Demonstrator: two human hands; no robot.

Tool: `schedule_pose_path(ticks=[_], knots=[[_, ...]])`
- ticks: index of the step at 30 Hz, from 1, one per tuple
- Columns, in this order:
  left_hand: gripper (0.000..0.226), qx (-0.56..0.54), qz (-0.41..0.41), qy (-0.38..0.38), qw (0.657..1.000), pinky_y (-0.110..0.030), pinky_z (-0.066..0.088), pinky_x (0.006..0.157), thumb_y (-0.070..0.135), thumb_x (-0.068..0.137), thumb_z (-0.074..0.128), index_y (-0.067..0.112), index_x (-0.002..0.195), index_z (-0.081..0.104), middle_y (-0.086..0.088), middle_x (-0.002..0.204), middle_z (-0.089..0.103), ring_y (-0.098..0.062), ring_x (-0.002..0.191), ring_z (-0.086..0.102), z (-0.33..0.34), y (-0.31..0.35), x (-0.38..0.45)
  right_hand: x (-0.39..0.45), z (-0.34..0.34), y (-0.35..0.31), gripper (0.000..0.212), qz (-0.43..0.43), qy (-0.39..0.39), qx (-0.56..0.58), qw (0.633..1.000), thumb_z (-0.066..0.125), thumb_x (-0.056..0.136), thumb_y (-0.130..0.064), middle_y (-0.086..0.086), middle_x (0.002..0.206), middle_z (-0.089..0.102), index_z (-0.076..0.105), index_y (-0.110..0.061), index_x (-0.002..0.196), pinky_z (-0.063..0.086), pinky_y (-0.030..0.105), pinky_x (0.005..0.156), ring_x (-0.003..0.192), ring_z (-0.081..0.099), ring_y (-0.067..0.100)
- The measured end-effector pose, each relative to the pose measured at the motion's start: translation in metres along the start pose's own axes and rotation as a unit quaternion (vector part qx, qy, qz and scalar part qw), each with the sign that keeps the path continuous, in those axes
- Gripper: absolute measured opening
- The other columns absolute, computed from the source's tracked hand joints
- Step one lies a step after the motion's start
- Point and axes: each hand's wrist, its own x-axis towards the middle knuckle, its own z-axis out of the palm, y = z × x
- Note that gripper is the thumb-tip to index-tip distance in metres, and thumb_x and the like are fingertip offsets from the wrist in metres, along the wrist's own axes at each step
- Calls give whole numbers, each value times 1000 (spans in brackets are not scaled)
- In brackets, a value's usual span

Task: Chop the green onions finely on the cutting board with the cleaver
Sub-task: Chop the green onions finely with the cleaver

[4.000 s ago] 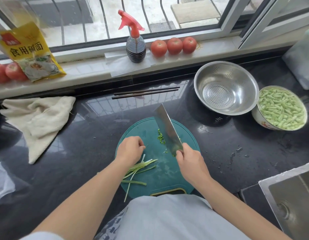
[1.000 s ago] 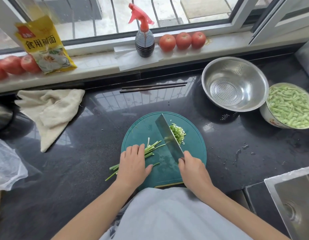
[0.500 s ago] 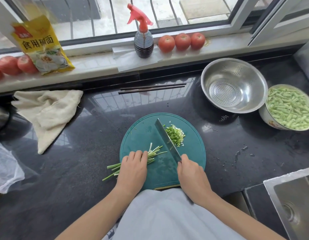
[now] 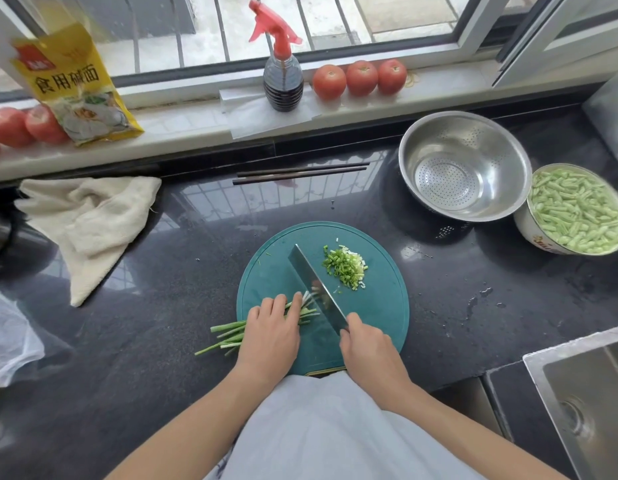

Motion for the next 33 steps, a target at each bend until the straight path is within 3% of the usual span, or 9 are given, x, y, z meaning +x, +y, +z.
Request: schedule_pose_path(ticks=[3, 6, 13, 16, 20, 25, 30, 33], knots=[[64, 1, 0, -2, 1000, -40, 42, 71, 25, 92, 57, 11, 151, 37, -7, 107, 51, -27, 89, 48, 2, -2, -2, 3, -6, 7, 21, 34, 30, 5, 999, 36, 104, -27, -2, 67, 53, 36, -19, 84, 35, 40, 56, 60, 51, 27], [61, -1, 9, -1, 1000, -39, 44, 72, 20, 91, 59, 10, 148, 41, -7, 108, 53, -27, 90, 49, 3, -6, -3, 4, -7, 9, 20, 47, 37, 4, 998, 36, 104, -28, -2, 68, 54, 37, -20, 86, 42, 41, 58, 62, 53, 28], [50, 18, 39, 9, 999, -39, 46, 71, 10, 89, 54, 4, 139, 50, -10, 110, 55, -28, 91, 51, 3, -8, -4, 3, 6, -11, 23, -10, -37, 1, 999, 39, 103, -28, -3, 71, 48, 30, -20, 83, 38, 42, 59, 63, 46, 33], [51, 16, 51, 4, 999, -38, 48, 70, 8, 89, 53, 3, 140, 48, -10, 107, 55, -28, 89, 51, 1, -8, -4, 4, -1, -9, 23, 8, -6, 28, 1000, 38, 103, -28, -2, 69, 50, 32, -20, 82, 32, 40, 57, 64, 50, 30], [56, 15, 67, 4, 998, -38, 48, 68, 5, 85, 63, 2, 139, 48, -11, 103, 54, -27, 85, 49, 0, -8, 4, 7, -19, 2, 21, 64, 30, 33, 997, 37, 104, -29, 1, 72, 54, 33, -20, 85, 36, 40, 58, 69, 53, 31], [58, 21, 80, 28, 996, -39, 40, 64, 8, 88, 60, 7, 144, 45, -10, 102, 54, -28, 83, 48, 0, 5, 27, 12, -32, 9, 20, 81, 35, 20, 996, 37, 104, -30, 2, 73, 55, 36, -19, 87, 36, 39, 54, 64, 49, 25], [59, 27, 55, 20, 998, -41, 42, 69, 12, 89, 51, 9, 148, 44, -11, 110, 53, -30, 88, 48, 3, 4, 23, 11, -32, 7, 21, 74, 25, 23, 997, 37, 104, -29, 1, 71, 55, 36, -20, 86, 37, 39, 54, 62, 49, 23], [61, 3, 27, 21, 999, -42, 44, 76, 17, 88, 57, 7, 147, 43, -10, 115, 53, -31, 93, 50, 3, -1, 18, 10, -27, 7, 20, 61, 17, 15, 998, 38, 105, -29, -2, 69, 53, 36, -20, 86, 33, 38, 51, 62, 51, 22]])
